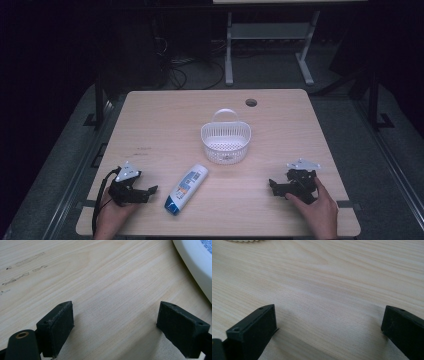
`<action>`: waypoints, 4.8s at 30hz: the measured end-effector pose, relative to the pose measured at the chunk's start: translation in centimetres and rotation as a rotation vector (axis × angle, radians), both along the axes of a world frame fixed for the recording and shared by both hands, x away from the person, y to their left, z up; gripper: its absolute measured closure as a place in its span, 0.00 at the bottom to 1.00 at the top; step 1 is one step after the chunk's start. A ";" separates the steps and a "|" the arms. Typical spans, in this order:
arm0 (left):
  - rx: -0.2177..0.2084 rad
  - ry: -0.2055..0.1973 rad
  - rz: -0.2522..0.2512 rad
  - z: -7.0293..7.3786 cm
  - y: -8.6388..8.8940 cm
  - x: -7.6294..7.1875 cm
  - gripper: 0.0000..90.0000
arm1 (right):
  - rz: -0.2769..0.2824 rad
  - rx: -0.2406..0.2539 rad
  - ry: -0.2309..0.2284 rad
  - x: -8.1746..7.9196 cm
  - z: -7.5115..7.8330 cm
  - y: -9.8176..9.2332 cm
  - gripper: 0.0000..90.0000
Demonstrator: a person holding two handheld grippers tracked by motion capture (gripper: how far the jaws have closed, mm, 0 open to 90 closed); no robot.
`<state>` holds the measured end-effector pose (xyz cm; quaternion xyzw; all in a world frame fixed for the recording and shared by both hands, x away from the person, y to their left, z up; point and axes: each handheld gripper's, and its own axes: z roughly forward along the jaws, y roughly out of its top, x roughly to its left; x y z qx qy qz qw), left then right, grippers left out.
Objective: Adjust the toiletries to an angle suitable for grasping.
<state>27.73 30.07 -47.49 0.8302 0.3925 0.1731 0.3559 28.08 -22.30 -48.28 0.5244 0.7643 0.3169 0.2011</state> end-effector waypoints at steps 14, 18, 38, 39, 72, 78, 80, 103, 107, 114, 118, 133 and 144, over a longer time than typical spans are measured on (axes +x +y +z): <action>-0.040 0.012 0.006 0.5 0.3 -0.5 0.39 | -0.002 0.001 0.000 0.0 0.0 0.0 0.00; -0.053 0.032 -0.008 1.4 -0.2 -0.8 0.60 | -0.005 0.003 -0.001 0.1 0.0 0.0 0.00; -0.116 0.067 -0.139 4.6 -3.6 -2.6 1.00 | -0.004 0.002 0.001 0.1 0.0 0.0 0.00; -0.117 0.064 -0.154 4.8 -4.1 -2.7 1.00 | -0.004 0.002 0.000 0.1 0.0 0.0 0.00; -0.051 0.137 -0.374 3.8 -12.4 -4.6 1.00 | -0.006 0.004 0.000 0.1 0.0 0.0 0.00; -0.002 0.159 -0.354 2.9 -12.3 -4.6 1.00 | -0.005 0.002 0.001 0.1 0.0 0.0 0.00; 0.013 0.164 -0.347 2.7 -12.2 -4.5 1.00 | -0.005 0.002 0.001 0.1 0.0 0.0 0.00; 0.021 0.161 -0.261 2.8 -9.5 -3.7 1.00 | -0.004 0.001 0.001 0.1 0.0 0.0 0.00; 0.018 0.159 -0.246 2.9 -9.1 -3.6 1.00 | -0.004 0.001 0.001 0.1 0.0 0.0 0.00; 0.021 0.154 -0.217 2.8 -8.3 -3.3 1.00 | -0.004 0.001 0.001 0.1 0.0 0.0 0.00; 0.030 0.153 -0.204 2.8 -8.1 -3.3 1.00 | -0.004 0.001 0.001 0.1 0.0 0.0 0.00; 0.047 0.148 -0.154 2.6 -6.8 -2.6 1.00 | -0.004 0.001 0.001 0.1 0.0 0.0 0.00; 0.046 0.130 -0.098 2.7 -5.4 -1.7 1.00 | -0.004 0.002 0.001 0.1 0.0 0.0 0.00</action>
